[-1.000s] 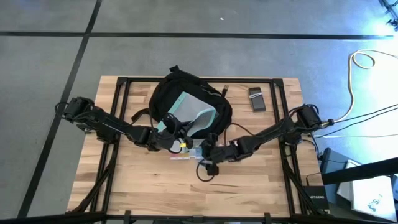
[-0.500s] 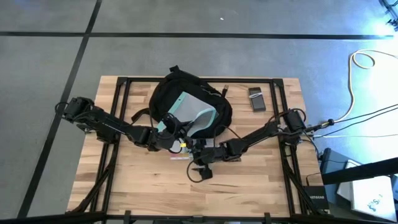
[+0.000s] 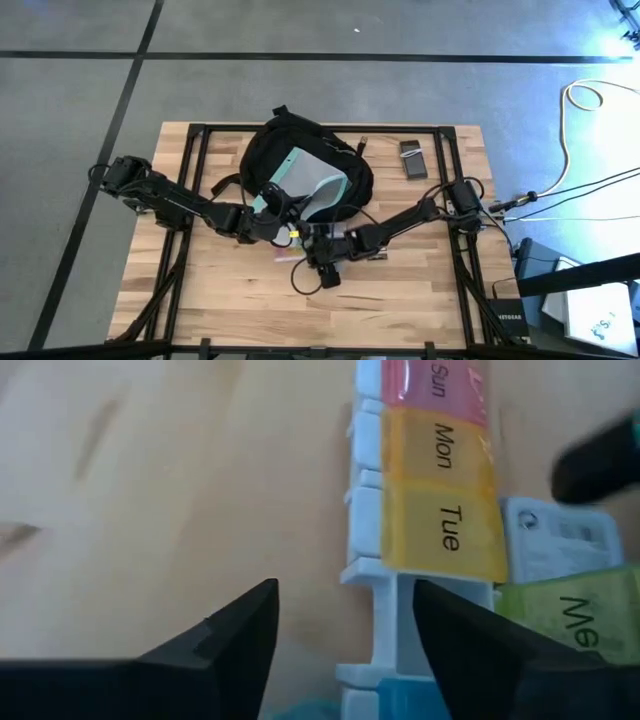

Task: Unpack backpack
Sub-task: Put the medicine organizer into the blue zip bag

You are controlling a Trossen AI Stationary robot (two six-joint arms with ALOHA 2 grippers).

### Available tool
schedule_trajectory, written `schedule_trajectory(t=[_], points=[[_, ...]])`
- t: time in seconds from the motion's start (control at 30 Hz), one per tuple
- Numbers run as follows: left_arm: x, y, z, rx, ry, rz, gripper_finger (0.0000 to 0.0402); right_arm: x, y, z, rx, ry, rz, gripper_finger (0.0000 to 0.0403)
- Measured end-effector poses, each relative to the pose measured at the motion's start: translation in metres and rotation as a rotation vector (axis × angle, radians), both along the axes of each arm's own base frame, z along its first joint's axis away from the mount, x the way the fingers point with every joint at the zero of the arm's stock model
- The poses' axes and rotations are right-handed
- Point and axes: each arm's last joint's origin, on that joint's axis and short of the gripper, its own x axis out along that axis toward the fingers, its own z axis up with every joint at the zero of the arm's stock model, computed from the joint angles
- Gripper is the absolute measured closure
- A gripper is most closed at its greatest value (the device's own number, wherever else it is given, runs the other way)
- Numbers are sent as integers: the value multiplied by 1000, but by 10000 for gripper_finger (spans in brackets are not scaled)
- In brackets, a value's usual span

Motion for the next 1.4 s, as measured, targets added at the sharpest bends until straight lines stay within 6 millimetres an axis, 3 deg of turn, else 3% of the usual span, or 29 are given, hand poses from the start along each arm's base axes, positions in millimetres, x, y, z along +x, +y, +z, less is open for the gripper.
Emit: schedule_trajectory(t=[0.73,1.13,1.4], points=[[0,0,0,0,0,0,396,-4,0,4,-61,31,58,398],[0,0,0,0,-1,0,396,-26,-5,53,-26,72,74,402],[0,0,0,5,3,-1,396,-65,12,110,89,73,184,402]])
